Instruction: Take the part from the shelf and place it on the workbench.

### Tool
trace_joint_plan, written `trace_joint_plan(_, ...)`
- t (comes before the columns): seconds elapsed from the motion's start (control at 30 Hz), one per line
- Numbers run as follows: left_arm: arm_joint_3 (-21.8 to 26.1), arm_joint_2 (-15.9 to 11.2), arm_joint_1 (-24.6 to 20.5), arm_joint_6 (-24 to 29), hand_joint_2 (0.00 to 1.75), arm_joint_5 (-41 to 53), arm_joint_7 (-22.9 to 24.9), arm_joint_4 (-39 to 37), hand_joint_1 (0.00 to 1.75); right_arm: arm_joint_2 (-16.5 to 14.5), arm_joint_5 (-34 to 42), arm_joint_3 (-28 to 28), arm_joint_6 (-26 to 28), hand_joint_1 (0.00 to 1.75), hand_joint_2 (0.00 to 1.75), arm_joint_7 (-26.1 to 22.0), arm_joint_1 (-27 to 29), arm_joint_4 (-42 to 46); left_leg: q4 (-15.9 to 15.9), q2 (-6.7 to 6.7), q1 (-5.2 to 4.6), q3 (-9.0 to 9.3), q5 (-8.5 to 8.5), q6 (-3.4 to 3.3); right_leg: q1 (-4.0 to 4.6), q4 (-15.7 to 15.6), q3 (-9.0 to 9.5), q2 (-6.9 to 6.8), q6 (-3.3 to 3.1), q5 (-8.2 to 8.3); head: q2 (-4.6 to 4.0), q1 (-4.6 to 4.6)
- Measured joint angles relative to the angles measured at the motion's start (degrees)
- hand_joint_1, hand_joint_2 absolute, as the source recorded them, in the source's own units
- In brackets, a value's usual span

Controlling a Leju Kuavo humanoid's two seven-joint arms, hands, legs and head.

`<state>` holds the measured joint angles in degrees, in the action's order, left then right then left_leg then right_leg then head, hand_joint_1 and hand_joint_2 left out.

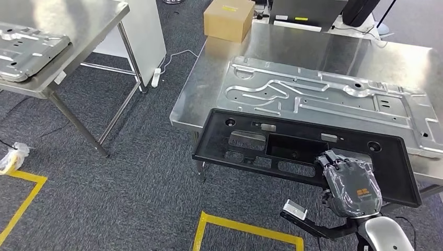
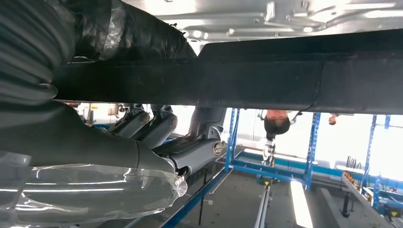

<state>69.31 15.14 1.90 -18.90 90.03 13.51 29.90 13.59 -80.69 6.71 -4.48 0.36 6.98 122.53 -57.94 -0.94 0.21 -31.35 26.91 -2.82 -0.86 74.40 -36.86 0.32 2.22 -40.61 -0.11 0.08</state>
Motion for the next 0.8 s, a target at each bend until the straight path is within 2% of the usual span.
trace_joint_plan(0.03,0.1,0.0,0.0,0.0,1.75,0.0,0.0,0.0,0.00,0.0,0.1,-0.2,0.0,1.75,1.75,0.0,0.1,0.0,0.0,-0.09,0.00,1.32,0.97,0.07,-0.01,-1.5,-0.88,-0.02,0.04,-0.74,0.00,0.01)
trace_joint_plan(0.07,0.1,0.0,0.0,0.0,1.75,0.0,0.0,0.0,0.00,0.0,0.1,-0.4,0.0,1.75,1.75,0.0,0.1,0.0,0.0,-0.15,0.00,2.65,1.98,0.17,-0.01,-4.1,-1.30,-0.03,-0.01,0.77,0.00,0.02)
trace_joint_plan(0.13,0.2,0.1,0.1,0.0,1.75,0.0,0.0,0.0,0.00,0.0,0.1,-0.8,0.0,1.75,1.75,0.0,0.3,-0.1,-0.2,-0.29,-0.12,4.89,4.03,0.52,0.15,-10.0,-1.77,-0.20,-0.47,9.55,-0.01,0.03)
trace_joint_plan(0.17,0.3,0.1,0.1,0.0,1.75,0.0,0.0,0.0,0.00,0.0,0.2,-1.0,-0.1,1.75,1.75,0.0,0.4,-0.1,-0.2,-0.37,-0.20,5.67,5.05,0.81,0.34,-11.9,-1.69,-0.29,-0.89,13.44,-0.01,0.04)
trace_joint_plan(0.2,0.3,0.2,0.1,0.0,1.75,0.0,0.0,0.0,0.00,-0.1,0.2,-1.2,-0.2,1.75,1.75,0.0,0.5,-0.1,-0.3,-0.45,-0.26,6.45,5.80,1.14,0.54,-12.8,-1.54,-0.31,-1.37,15.88,-0.01,0.02)
trace_joint_plan(0.27,0.3,0.2,-0.2,0.0,1.75,0.0,-0.1,0.1,0.00,-0.1,0.3,-1.6,-0.2,1.75,1.75,0.0,0.5,0.0,-1.2,-0.47,-0.32,6.92,5.86,1.85,0.65,-12.9,-0.40,-0.16,-2.41,15.62,0.00,-0.02)
trace_joint_plan(0.3,0.4,0.2,-0.4,0.0,1.75,0.0,-0.1,0.1,0.00,-0.2,0.4,-1.8,-0.2,1.75,1.75,0.0,0.4,0.1,-3.0,-0.33,-0.29,6.33,5.08,2.11,0.57,-13.3,0.28,-0.09,-2.90,15.23,0.00,-0.04)
trace_joint_plan(0.37,0.4,0.2,-0.7,0.0,1.75,0.0,-0.1,0.2,0.00,-0.3,0.4,-2.3,-0.3,1.75,1.75,-0.1,0.2,0.2,-9.1,-0.01,-0.18,2.56,4.10,2.58,0.43,-14.0,1.90,-0.15,-3.73,14.36,0.00,-0.04)
trace_joint_plan(0.4,0.4,0.2,-0.8,0.0,1.75,0.0,-0.1,0.3,0.00,-0.4,0.4,-2.4,-0.3,1.75,1.75,-0.1,0.3,0.2,-12.4,0.15,-0.11,0.10,4.78,2.80,0.45,-14.4,2.70,-0.21,-4.00,13.80,0.00,-0.05)
trace_joint_plan(0.47,0.5,0.2,-0.7,0.0,1.75,0.0,-0.2,0.3,0.00,-0.5,0.4,-2.6,-0.3,1.75,1.75,-0.2,0.3,0.2,-16.7,0.29,-0.06,-4.53,8.48,3.13,0.47,-14.7,4.38,-0.12,-4.20,12.49,0.00,-0.05)
trace_joint_plan(0.5,0.6,0.3,-0.6,0.1,1.75,0.0,-0.2,0.3,0.00,-0.6,0.5,-2.6,-0.3,1.75,1.75,-0.2,0.3,0.2,-17.1,0.34,-0.06,-6.14,10.16,3.15,0.49,-14.7,5.37,-0.02,-4.19,11.72,0.00,-0.07)
trace_joint_plan(0.53,0.6,0.3,-0.5,0.1,1.75,0.0,-0.2,0.3,0.00,-0.6,0.5,-2.7,-0.3,1.75,1.75,-0.2,0.3,0.2,-16.1,0.37,-0.10,-7.11,10.81,3.04,0.54,-14.7,6.43,0.06,-4.16,10.91,0.00,-0.06)
trace_joint_plan(0.57,0.6,0.3,-0.4,0.1,1.75,0.0,-0.2,0.3,0.00,-0.7,0.5,-2.7,-0.3,1.75,1.75,-0.2,0.4,0.2,-13.9,0.39,-0.21,-7.47,9.85,2.72,0.62,-14.8,7.57,0.09,-4.12,10.06,0.00,-0.07)
trace_joint_plan(0.6,0.7,0.3,-0.2,0.0,1.75,0.0,-0.2,0.3,0.00,-0.8,0.6,-2.8,-0.4,1.75,1.75,-0.2,0.4,0.1,-10.7,0.45,-0.41,-7.42,6.98,2.15,0.66,-14.9,8.58,0.07,-4.07,9.19,0.00,-0.06)
trace_joint_plan(0.63,0.8,0.2,-0.2,0.0,1.75,0.0,-0.2,0.3,0.00,-0.9,0.6,-3.0,-0.4,1.75,1.75,-0.2,0.4,0.1,-7.7,0.39,-0.82,-7.36,3.41,1.51,0.75,-14.9,9.55,0.08,-3.93,8.38,0.00,-0.01)
trace_joint_plan(0.67,1.0,0.2,-0.1,-0.1,1.75,0.0,-0.2,0.4,0.00,-1.0,0.7,-3.2,-0.6,1.75,1.75,-0.2,0.4,0.0,-5.3,0.15,-1.29,-7.23,0.75,0.88,0.80,-15.0,10.35,0.18,-3.66,7.53,0.00,0.03)
trace_joint_plan(0.7,1.2,0.2,0.0,-0.1,1.75,0.0,-0.2,0.6,0.00,-1.1,0.9,-3.5,-0.7,1.75,1.75,-0.3,0.5,-0.1,-3.9,-0.13,-1.68,-7.00,-0.98,0.42,0.84,-15.3,11.11,0.28,-3.38,6.73,0.00,0.06)
trace_joint_plan(0.73,1.4,0.2,0.0,-0.2,1.75,0.0,-0.2,0.7,0.00,-1.2,1.0,-3.8,-0.9,1.75,1.75,-0.3,0.7,-0.2,-3.2,-0.47,-1.89,-6.64,-1.20,0.17,0.93,-15.2,11.93,0.41,-3.06,6.48,0.00,0.08)
trace_joint_plan(0.8,1.5,0.5,0.0,-0.2,1.75,0.0,-0.2,0.8,0.00,-1.4,1.1,-4.4,-1.1,1.75,1.75,-0.3,0.9,-0.2,-1.8,-0.62,-1.66,-4.60,-1.22,-0.29,1.10,-14.5,13.14,0.47,-2.54,6.88,0.00,0.03)
